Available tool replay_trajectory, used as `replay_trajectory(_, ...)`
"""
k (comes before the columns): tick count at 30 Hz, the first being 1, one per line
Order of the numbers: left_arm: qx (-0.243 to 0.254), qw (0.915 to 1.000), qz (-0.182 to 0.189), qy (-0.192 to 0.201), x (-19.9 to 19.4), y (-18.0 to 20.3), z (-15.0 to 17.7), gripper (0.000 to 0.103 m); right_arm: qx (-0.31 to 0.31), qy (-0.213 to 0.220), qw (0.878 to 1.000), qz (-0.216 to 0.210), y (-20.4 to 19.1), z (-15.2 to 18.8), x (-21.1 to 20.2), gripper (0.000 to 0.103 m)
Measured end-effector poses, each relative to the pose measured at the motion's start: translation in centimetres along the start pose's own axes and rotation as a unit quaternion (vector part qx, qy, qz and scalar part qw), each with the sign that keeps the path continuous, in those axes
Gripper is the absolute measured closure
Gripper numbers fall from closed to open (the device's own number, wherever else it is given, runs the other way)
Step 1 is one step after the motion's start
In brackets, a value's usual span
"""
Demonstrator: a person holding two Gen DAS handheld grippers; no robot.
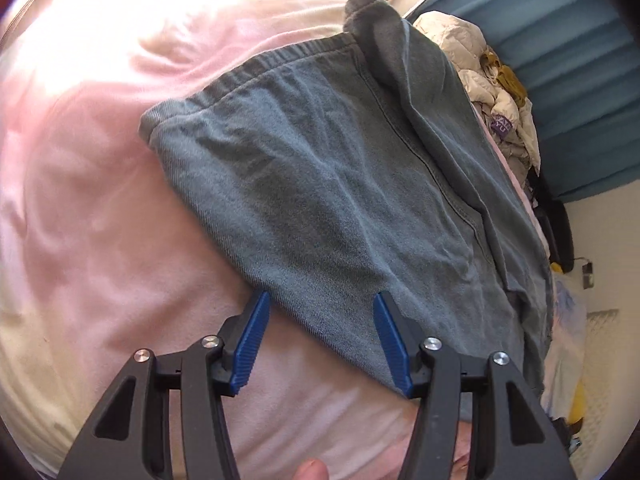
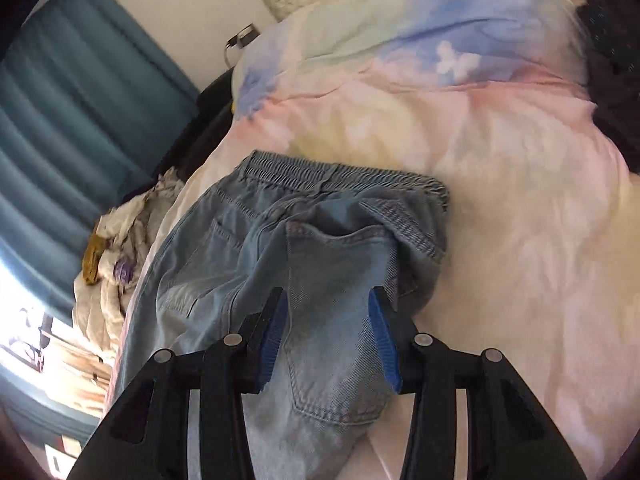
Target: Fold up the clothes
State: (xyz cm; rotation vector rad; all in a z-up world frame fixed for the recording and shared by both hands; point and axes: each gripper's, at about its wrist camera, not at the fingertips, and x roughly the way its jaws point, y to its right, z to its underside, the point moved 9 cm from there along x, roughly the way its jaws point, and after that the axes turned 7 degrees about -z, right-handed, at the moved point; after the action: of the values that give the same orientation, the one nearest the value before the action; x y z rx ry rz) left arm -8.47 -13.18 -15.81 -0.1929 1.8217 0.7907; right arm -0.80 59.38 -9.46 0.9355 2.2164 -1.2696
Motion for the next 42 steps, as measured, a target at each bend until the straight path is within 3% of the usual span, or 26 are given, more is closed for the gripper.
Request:
replay_trajectory(3, -0.062, 0.9962, 0.046, -0.04, 1.0, -1.5, 0.2, 0.048, 0.035, 0.007, 0.999, -0.01, 2.0, -0.9, 0.0, 0.061)
replay_trajectory(9, -0.135, 0.9836, 0.102, -0.063, 2.2, -2.7, 0.0, 0.048, 0.093, -0.036, 0.994, -0.046, 5.7, -0.7, 2.0, 0.06)
replay_trajectory(12, -0.162, 0.9767, 0.124, -0.066, 2.6, -2.9, -0.2, 0.048, 0.119, -0.051, 0.99, -0.062, 7.2, -0.2, 3.0, 0.046)
replay_trajectory(14, -0.162, 0.9749, 0.135, -0.071, 3.0, -2.3, -0.2, 0.048, 0.133, -0.077, 0.985, -0.083, 7.7, 0.5, 4.1, 0.035)
replay_trajectory(17, -0.13, 0.9781, 0.147, -0.068, 3.0, -0.6, -0.4, 0.048, 0.129, -0.121, 0.978, -0.108, 7.9, 1.5, 5.6, 0.035)
replay_trajectory(21, -0.13, 0.9763, 0.162, -0.059, 2.9, 0.4, -0.8, 0.048, 0.125, -0.135, 0.975, -0.126, 8.7, 1.3, 6.9, 0.034)
replay_trajectory(24, -0.141, 0.9745, 0.167, -0.052, 3.0, 0.5, -1.4, 0.056, 0.125, -0.138, 0.973, -0.14, 8.6, 0.6, 7.8, 0.034)
replay_trajectory(30, -0.128, 0.9784, 0.161, -0.02, 2.5, 1.5, -2.9, 0.089, 0.106, -0.135, 0.974, -0.148, 6.6, -0.4, 9.3, 0.034)
replay_trajectory(31, -0.121, 0.9793, 0.162, -0.013, 2.3, 1.8, -3.2, 0.094, 0.097, -0.136, 0.976, -0.136, 6.4, -0.5, 9.5, 0.035)
replay_trajectory(33, -0.114, 0.9795, 0.166, -0.001, 1.8, 2.4, -3.8, 0.096, 0.078, -0.138, 0.982, -0.106, 6.1, -0.6, 9.9, 0.051)
replay_trajectory(35, -0.107, 0.9797, 0.169, 0.01, 1.2, 2.7, -4.3, 0.097, 0.058, -0.134, 0.985, -0.088, 5.5, -0.9, 9.6, 0.077)
replay_trajectory(37, -0.102, 0.9802, 0.168, 0.023, 0.4, 2.8, -4.7, 0.098, 0.039, -0.121, 0.988, -0.091, 4.2, -1.6, 8.5, 0.089)
replay_trajectory(42, -0.132, 0.9701, 0.201, 0.033, -1.3, 1.3, -5.2, 0.098, 0.016, -0.086, 0.988, -0.129, 1.0, -4.3, 3.6, 0.092)
